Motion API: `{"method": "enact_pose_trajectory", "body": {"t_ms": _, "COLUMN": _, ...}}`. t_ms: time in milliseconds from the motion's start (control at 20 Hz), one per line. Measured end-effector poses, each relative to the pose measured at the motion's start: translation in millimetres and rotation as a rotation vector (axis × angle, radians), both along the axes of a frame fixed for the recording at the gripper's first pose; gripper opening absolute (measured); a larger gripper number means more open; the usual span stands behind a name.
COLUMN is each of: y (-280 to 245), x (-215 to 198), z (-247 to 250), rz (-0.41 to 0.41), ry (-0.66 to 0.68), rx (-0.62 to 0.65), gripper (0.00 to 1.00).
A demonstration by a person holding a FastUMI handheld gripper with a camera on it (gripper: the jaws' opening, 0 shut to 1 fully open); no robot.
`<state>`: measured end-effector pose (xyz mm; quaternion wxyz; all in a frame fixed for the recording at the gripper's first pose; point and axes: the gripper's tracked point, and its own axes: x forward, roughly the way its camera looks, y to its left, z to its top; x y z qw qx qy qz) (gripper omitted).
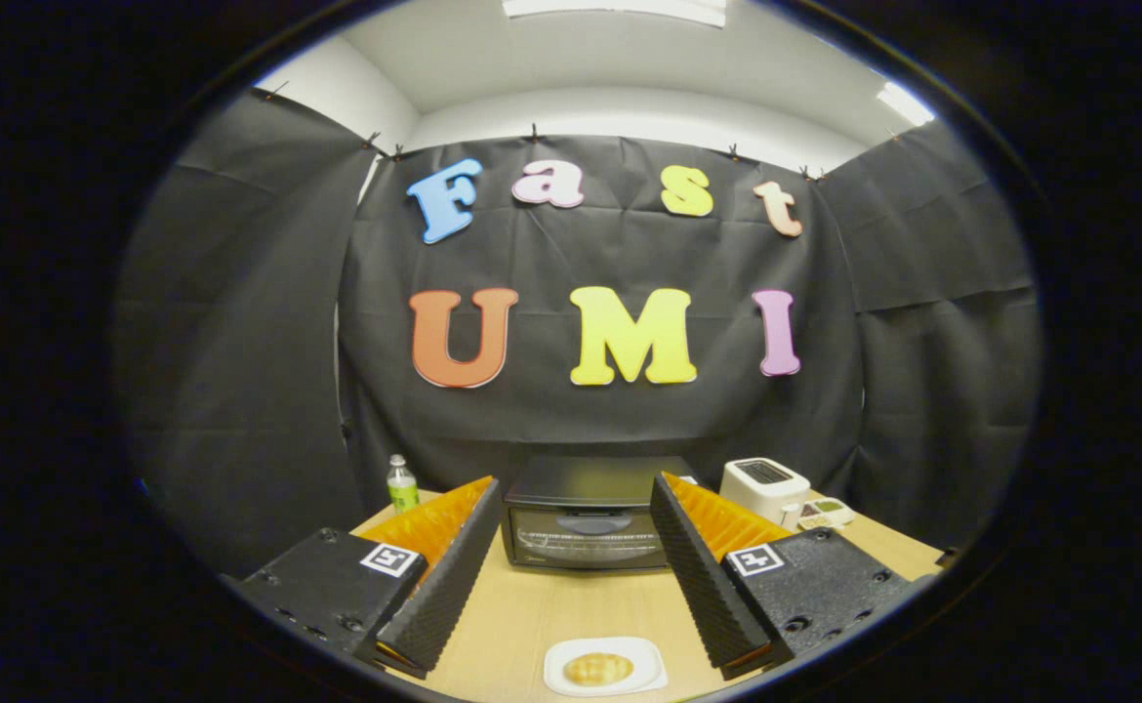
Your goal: Open the toaster oven, put the food inside, and close the toaster oven door.
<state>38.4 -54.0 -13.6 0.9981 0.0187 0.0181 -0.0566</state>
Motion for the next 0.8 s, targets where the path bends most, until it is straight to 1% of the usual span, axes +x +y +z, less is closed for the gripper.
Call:
{"method": "enact_pose_trajectory", "body": {"t_ms": 150, "y": -19, "x": 24, "z": -10, "rz": -0.025, "ry": 0.006, "rx": 0.004, "gripper": 1.0}}
{"method": "enact_pose_trajectory", "body": {"t_ms": 300, "y": -39, "x": 52, "z": -32, "rz": -0.053, "ry": 0.036, "rx": 0.017, "gripper": 1.0}}
{"method": "enact_pose_trajectory", "body": {"t_ms": 400, "y": -44, "x": 74, "z": -51, "rz": -0.047, "ry": 0.052, "rx": 0.045, "gripper": 1.0}}
{"method": "enact_pose_trajectory", "body": {"t_ms": 550, "y": -55, "x": 107, "z": -81, "rz": -0.051, "ry": 0.109, "rx": 0.039, "gripper": 1.0}}
{"method": "enact_pose_trajectory", "body": {"t_ms": 800, "y": -57, "x": 157, "z": -112, "rz": -0.051, "ry": 0.167, "rx": 0.045, "gripper": 1.0}}
